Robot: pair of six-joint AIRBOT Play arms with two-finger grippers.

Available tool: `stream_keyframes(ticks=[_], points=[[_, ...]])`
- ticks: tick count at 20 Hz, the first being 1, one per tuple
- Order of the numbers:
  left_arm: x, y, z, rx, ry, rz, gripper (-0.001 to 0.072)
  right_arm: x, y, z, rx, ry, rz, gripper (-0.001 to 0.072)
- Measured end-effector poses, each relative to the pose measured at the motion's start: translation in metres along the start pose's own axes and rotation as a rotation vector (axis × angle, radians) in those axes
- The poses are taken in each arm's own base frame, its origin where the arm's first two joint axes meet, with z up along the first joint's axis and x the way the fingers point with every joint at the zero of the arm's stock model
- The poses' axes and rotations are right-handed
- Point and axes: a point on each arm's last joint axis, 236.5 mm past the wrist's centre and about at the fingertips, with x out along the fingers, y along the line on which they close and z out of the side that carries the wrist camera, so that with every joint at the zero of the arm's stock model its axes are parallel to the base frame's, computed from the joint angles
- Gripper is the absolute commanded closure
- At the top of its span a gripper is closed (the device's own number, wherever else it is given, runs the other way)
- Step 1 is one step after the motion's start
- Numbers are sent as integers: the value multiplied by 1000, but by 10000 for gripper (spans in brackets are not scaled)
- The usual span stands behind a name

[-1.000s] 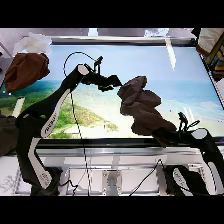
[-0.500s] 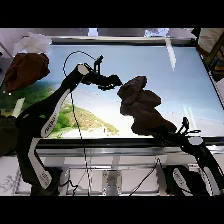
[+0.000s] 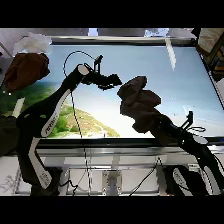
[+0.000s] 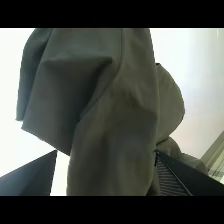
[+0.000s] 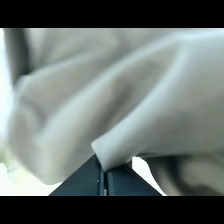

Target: Fold the shirts.

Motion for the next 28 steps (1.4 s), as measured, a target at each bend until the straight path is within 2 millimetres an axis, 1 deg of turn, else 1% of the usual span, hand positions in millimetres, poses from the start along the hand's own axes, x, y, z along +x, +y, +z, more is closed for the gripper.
stream_keyframes(ticks=[1,3,5,8,10,11,14,16,19,20,21,23,24,28], points=[[3,5,-1,-5,3,6,129,-1,10,4,-15,-4,26,683],[10,15,-4,-19,12,16,129,-4,30,11,-51,-12,75,684],[20,27,-5,-45,10,28,129,-11,52,21,-104,-40,122,685],[33,39,-1,-109,-21,21,130,-35,90,34,-191,-105,185,685],[43,44,-1,-151,-31,2,128,-54,108,37,-243,-147,193,684],[50,45,-3,-167,-25,-10,121,-62,112,36,-255,-162,187,685],[64,48,-8,-186,-1,-34,122,-84,115,36,-269,-213,146,684],[71,51,-10,-189,8,-40,123,-92,114,37,-264,-238,126,684],[77,53,-9,-183,11,-41,146,-98,114,38,-252,-258,116,684],[77,54,-8,-176,12,-38,187,-100,114,38,-248,-262,114,684],[78,54,-9,-173,18,-37,251,-101,115,39,-244,-267,115,684],[79,53,-11,-165,33,-37,296,-102,116,40,-239,-275,116,684],[80,50,-12,-161,39,-41,296,-103,116,41,-237,-280,117,685],[90,37,-28,-137,83,-49,297,-104,117,42,-228,-289,123,684]])
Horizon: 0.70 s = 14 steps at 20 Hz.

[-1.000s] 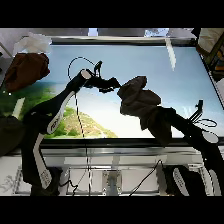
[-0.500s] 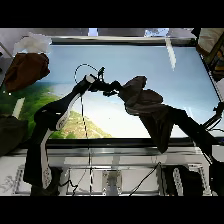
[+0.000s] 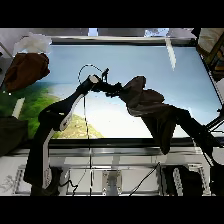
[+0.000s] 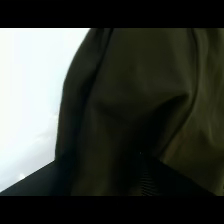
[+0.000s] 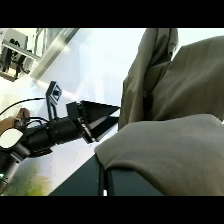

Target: Fold the shirts.

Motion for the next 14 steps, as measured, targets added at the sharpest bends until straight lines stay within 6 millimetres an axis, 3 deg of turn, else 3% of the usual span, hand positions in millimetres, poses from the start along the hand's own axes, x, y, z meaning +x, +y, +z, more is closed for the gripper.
stream_keyframes(ticks=[2,3,5,10,12,14], points=[[8,-3,-8,9,19,0,305,0,2,1,7,-4,7,684],[10,-5,-11,12,24,-2,381,0,2,1,9,-4,10,684],[14,-7,-13,17,28,-2,693,0,4,1,13,-5,16,684],[9,-31,0,38,-6,-54,695,0,5,5,13,-20,21,684],[-2,-58,15,38,-45,-131,695,-2,10,10,-10,-35,28,685],[-29,-101,38,49,-117,-271,696,-9,24,23,-68,-71,42,685]])
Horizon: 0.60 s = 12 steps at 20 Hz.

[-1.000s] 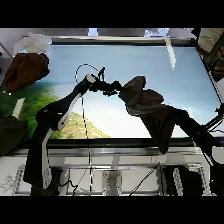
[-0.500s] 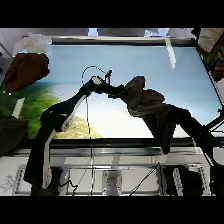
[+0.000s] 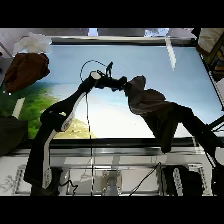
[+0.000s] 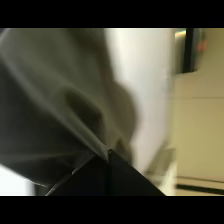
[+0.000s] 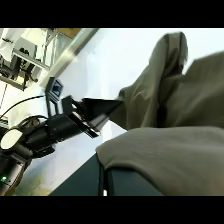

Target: Fold the shirts.

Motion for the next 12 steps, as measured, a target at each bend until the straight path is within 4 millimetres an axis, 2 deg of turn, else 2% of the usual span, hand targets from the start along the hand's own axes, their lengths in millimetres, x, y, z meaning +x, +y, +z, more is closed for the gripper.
stream_keyframes(ticks=[1,3,5,7,9,10,12], points=[[-12,-29,15,19,-42,-77,696,-5,11,12,-42,-27,9,685],[-49,-91,44,98,-126,-211,697,-19,38,38,-138,-88,26,685],[-97,-166,56,241,-183,-318,697,-38,69,64,-250,-148,39,685],[-148,-238,51,427,-231,-355,697,-62,101,87,-355,-211,47,686],[-200,-305,32,636,-284,-329,697,-90,132,106,-458,-276,47,687],[-226,-332,20,741,-312,-287,697,-105,146,115,-503,-309,44,687],[-274,-370,-3,905,-369,-162,697,-137,172,128,-592,-367,24,687]])
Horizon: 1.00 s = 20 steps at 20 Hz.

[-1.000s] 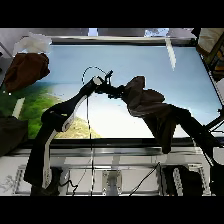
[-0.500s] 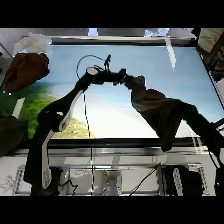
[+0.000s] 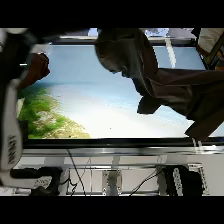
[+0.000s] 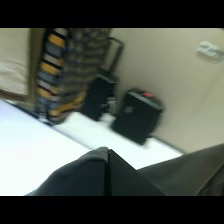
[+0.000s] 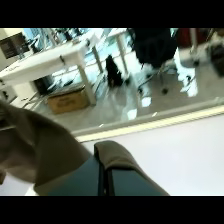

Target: Fold the shirts.

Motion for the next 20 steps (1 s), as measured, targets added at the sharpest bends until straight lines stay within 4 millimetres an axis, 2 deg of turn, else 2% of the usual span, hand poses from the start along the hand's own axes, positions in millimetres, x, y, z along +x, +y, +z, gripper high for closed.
stream_keyframes(ticks=[1,2,5,7,9,11,13,17,20], points=[[-20,-16,11,66,9,58,697,-11,5,14,-36,-20,-9,687],[-62,-36,23,174,33,197,697,-31,13,34,-99,-46,-31,687],[-119,-48,41,267,19,404,697,-45,16,49,-146,-54,-61,687],[-144,-34,44,274,23,537,697,-35,13,37,-135,23,-58,687],[-153,-8,34,247,55,633,697,-11,11,6,-96,167,-18,687],[-144,31,8,190,126,690,697,16,14,-34,-45,322,66,687],[-125,83,-29,128,203,737,697,43,6,-72,10,439,116,687],[-74,198,-124,-13,326,800,697,94,-39,-159,121,629,90,686],[-42,276,-201,-121,370,845,697,125,-78,-231,192,752,37,686]])
